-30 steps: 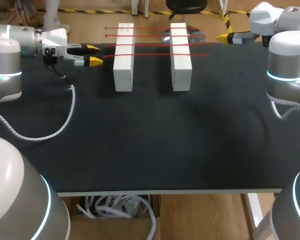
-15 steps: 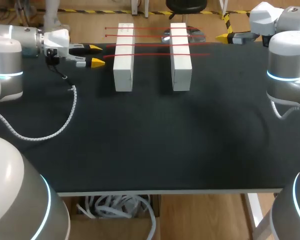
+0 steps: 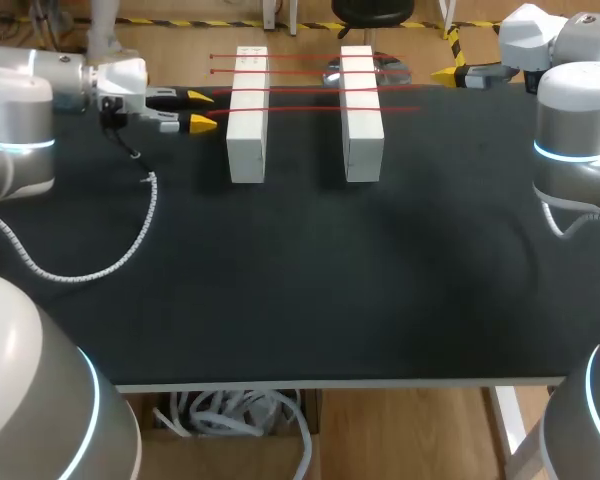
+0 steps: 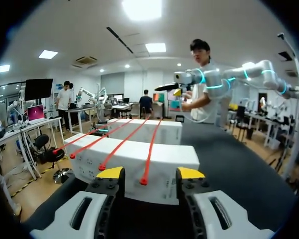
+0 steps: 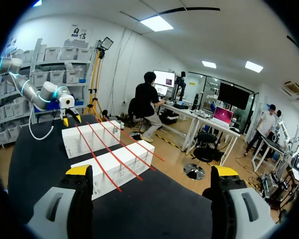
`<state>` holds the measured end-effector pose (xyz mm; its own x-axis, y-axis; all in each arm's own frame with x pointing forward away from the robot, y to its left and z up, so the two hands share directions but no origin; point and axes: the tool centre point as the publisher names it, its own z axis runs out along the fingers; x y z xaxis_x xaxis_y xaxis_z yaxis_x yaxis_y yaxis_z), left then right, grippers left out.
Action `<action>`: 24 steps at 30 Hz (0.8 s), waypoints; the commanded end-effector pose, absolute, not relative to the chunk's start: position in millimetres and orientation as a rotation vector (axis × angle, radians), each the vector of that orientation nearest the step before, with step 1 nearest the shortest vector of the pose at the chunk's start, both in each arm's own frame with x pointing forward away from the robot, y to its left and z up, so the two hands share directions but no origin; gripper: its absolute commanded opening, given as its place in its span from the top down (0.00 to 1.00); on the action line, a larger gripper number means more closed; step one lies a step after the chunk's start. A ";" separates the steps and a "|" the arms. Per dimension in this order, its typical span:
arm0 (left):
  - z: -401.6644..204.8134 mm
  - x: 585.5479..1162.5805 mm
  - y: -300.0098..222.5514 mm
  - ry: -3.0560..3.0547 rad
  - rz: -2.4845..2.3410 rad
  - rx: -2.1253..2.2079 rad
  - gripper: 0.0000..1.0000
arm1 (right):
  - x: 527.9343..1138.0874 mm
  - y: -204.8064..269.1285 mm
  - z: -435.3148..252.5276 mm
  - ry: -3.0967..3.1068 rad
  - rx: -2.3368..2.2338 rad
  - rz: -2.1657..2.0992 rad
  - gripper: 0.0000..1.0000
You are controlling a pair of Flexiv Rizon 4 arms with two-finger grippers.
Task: Grab the tape and strap the tape.
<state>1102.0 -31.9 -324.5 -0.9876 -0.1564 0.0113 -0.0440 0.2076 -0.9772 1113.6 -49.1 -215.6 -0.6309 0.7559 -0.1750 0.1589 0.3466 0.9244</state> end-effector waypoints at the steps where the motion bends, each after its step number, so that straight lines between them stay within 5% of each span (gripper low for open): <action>1: -328.0 1111.5 -34.3 2.370 -1.930 -0.182 0.55 | 1113.9 -49.5 -216.1 2.012 0.794 1.288 0.00; 24: -331.4 1114.2 -22.0 2.346 -1.908 -0.242 0.59 | 1113.9 -49.5 -216.1 2.012 0.794 1.288 0.00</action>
